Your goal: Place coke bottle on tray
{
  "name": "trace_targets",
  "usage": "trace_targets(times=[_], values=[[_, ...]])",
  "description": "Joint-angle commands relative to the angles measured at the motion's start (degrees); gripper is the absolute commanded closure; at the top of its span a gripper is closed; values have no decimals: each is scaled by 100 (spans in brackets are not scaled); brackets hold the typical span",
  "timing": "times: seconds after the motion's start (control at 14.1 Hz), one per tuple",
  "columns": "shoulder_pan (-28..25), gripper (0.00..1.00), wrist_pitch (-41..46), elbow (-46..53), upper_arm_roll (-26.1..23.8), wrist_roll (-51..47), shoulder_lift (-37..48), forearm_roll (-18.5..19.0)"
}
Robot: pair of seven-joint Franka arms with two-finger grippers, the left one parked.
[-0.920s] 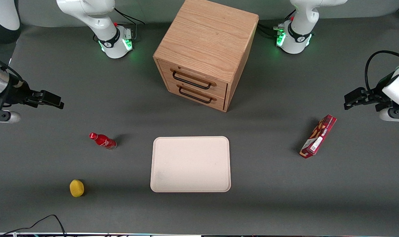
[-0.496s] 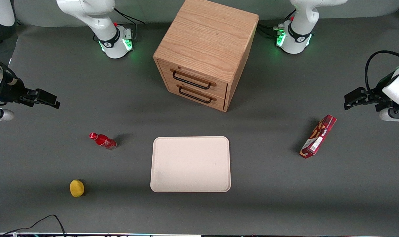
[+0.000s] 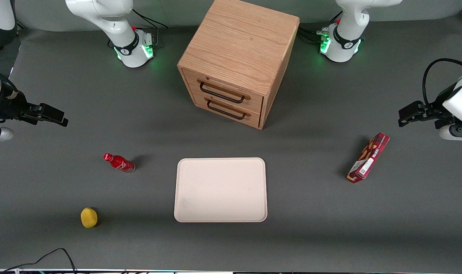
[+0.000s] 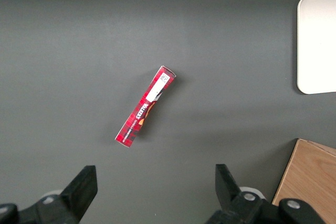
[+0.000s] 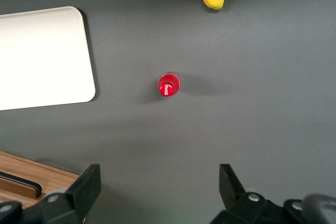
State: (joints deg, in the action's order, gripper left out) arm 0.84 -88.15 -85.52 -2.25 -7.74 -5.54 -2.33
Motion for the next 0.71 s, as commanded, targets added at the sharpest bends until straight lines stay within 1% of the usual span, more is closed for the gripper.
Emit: trace_targets(times=[0.0, 0.28, 0.5, 0.64], values=[[30, 0, -174, -244, -30, 448, -157, -23], [39, 0, -1456, -1350, -48, 553, -166, 22], [13, 0, -2843, -2492, -100, 563, -61, 22], [13, 0, -3451, -2890, -144, 711, -104, 74]])
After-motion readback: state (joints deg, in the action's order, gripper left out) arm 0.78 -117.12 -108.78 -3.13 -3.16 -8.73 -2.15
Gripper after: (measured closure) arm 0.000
